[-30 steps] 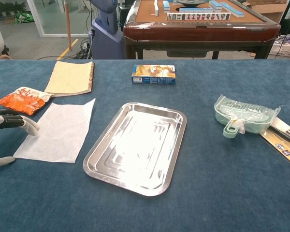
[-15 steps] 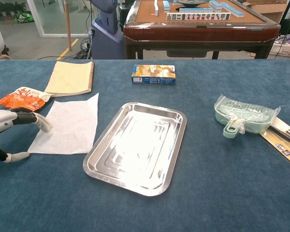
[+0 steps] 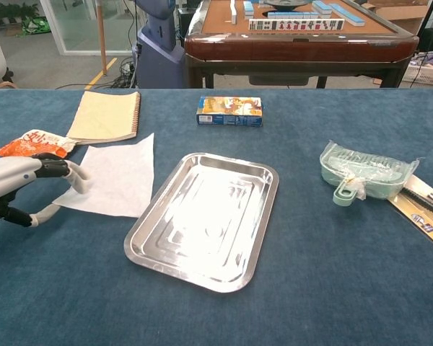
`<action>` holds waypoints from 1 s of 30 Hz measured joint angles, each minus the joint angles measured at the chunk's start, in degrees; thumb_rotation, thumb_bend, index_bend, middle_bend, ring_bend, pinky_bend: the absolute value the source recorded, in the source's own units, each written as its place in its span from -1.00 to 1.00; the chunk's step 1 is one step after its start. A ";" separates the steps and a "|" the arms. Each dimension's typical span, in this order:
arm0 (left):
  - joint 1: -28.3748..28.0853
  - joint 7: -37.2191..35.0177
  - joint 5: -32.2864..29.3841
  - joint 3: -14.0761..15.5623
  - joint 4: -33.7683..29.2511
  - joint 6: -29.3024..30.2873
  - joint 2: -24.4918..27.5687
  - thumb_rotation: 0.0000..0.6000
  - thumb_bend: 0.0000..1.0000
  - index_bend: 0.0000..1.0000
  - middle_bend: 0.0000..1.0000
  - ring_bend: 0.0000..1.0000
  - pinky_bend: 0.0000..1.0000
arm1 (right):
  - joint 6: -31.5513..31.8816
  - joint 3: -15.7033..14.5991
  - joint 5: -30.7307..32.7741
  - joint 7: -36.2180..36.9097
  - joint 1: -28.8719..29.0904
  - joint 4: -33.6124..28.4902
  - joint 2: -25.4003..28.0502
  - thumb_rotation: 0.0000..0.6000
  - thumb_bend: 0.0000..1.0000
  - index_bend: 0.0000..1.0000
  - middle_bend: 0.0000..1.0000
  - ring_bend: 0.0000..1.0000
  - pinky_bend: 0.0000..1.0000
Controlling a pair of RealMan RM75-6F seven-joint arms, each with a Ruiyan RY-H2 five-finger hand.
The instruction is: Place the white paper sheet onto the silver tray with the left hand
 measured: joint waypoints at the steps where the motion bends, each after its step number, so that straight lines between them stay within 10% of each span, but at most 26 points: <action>1: -0.16 -0.09 -0.02 -0.07 0.11 -0.01 -0.10 1.00 -0.05 -0.20 -0.60 -0.61 -0.92 | -0.02 0.01 0.00 0.07 0.01 0.04 -0.01 1.00 -0.77 -0.78 -0.64 -0.79 -0.66; 12: -1.94 -0.76 0.02 -0.34 1.13 -0.66 -1.39 1.00 -0.05 0.23 -0.60 -0.61 -0.92 | -0.02 0.12 0.46 0.81 -0.30 0.70 -0.15 1.00 -0.77 -0.78 -0.64 -0.79 -0.66; 30: -4.28 -5.57 -0.47 -2.90 -5.51 1.54 0.87 1.00 -0.05 0.20 -0.58 -0.61 -0.92 | 0.24 0.10 0.65 1.80 -0.82 1.56 -0.51 1.00 -0.77 -0.78 -0.64 -0.79 -0.66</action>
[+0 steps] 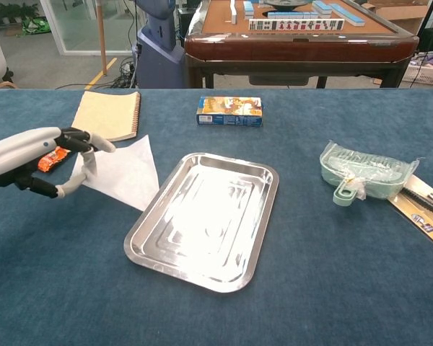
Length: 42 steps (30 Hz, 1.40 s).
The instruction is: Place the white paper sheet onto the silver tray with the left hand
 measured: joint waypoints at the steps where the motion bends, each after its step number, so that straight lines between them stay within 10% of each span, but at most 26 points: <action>1: -0.33 -0.40 -0.17 -0.44 -0.66 0.02 0.09 1.00 -0.05 0.19 -0.57 -0.61 -0.92 | 0.03 -0.01 -0.04 0.04 -0.02 0.03 -0.02 1.00 -0.77 -0.78 -0.64 -0.79 -0.66; 19: -8.40 -1.83 -2.95 -7.93 -9.13 -2.24 -0.79 1.00 -0.04 0.15 -0.56 -0.61 -0.92 | 1.16 -0.14 -0.25 1.17 -1.00 0.87 -0.44 1.00 -0.77 -0.78 -0.64 -0.79 -0.66; 42: -7.92 -4.07 0.95 3.10 -14.20 -7.36 -4.42 1.00 -0.05 0.09 -0.56 -0.62 -0.92 | 2.07 -0.07 -0.76 1.42 -1.64 0.94 -0.64 1.00 -0.77 -0.78 -0.64 -0.79 -0.66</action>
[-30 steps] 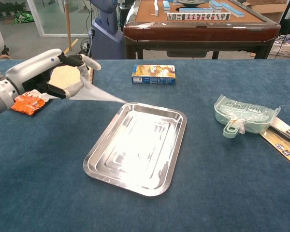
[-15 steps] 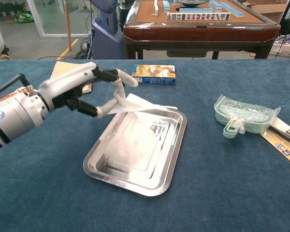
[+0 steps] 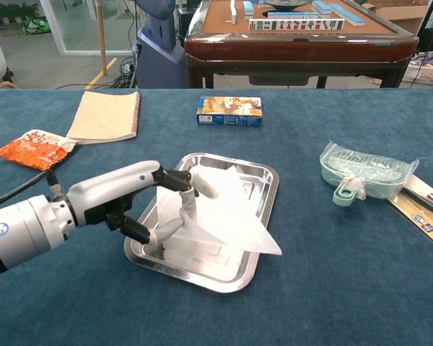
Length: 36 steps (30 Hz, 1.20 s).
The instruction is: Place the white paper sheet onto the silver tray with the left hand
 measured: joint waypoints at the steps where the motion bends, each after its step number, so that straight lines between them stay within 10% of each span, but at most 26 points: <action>1: -0.04 0.04 -0.13 0.02 0.05 -0.29 0.25 1.00 -0.05 0.09 -0.56 -0.62 -0.92 | 0.00 0.01 -0.05 0.02 0.01 0.00 -0.01 1.00 -0.77 -0.78 -0.64 -0.79 -0.66; 36: 2.02 9.69 -4.27 0.75 -2.26 -4.05 8.18 1.00 -0.06 -0.38 -0.56 -0.64 -0.92 | 0.38 0.07 -1.21 -1.03 0.11 -1.17 -0.02 1.00 -0.77 -0.76 -0.64 -0.79 -0.66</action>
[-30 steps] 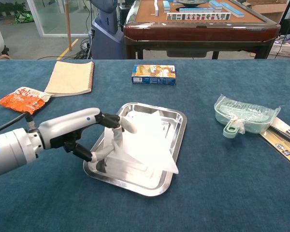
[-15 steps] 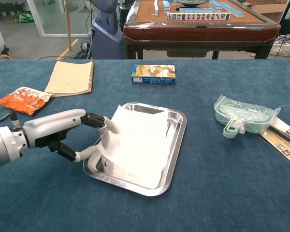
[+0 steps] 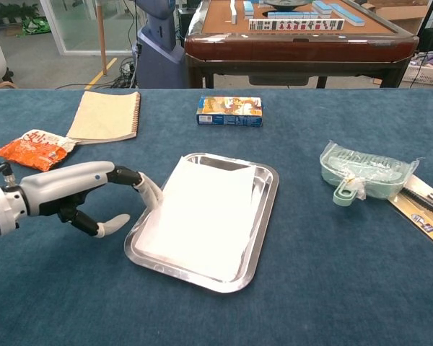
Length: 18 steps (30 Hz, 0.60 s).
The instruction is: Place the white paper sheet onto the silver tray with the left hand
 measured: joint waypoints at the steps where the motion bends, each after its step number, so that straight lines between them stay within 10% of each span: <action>1: 0.08 0.37 -0.29 -0.14 -0.21 -0.04 0.25 1.00 -0.06 -0.39 -0.57 -0.64 -0.92 | 0.10 -0.01 -0.07 -0.03 -0.03 -0.04 0.03 1.00 -0.77 -0.76 -0.64 -0.79 -0.66; 6: 0.94 2.78 -2.19 -2.17 -1.46 1.64 1.45 1.00 -0.06 -0.41 -0.44 -0.48 -0.79 | 0.46 -0.08 -0.22 -0.24 -0.28 -0.30 0.21 1.00 -0.77 -0.76 -0.64 -0.79 -0.66; 9: 1.16 4.60 -2.77 -3.84 -1.73 3.05 2.23 0.98 -0.06 -0.39 -0.02 -0.07 -0.18 | 0.38 -0.14 -0.45 -0.38 -0.21 -0.42 0.25 1.00 -0.77 -0.76 -0.64 -0.79 -0.66; 14: -0.19 7.47 -3.31 -5.85 -1.55 2.42 3.59 -0.05 -0.06 -0.44 0.84 0.78 0.86 | 0.12 -0.14 -0.89 -0.84 0.13 -0.85 0.34 1.00 -0.77 -0.76 -0.64 -0.79 -0.66; 18: -2.03 10.51 -4.86 -6.49 -1.86 -1.89 4.53 -0.52 -0.05 -0.51 1.00 0.99 1.00 | 0.07 -0.15 -1.06 -1.20 0.24 -1.16 0.40 1.00 -0.77 -0.76 -0.64 -0.79 -0.66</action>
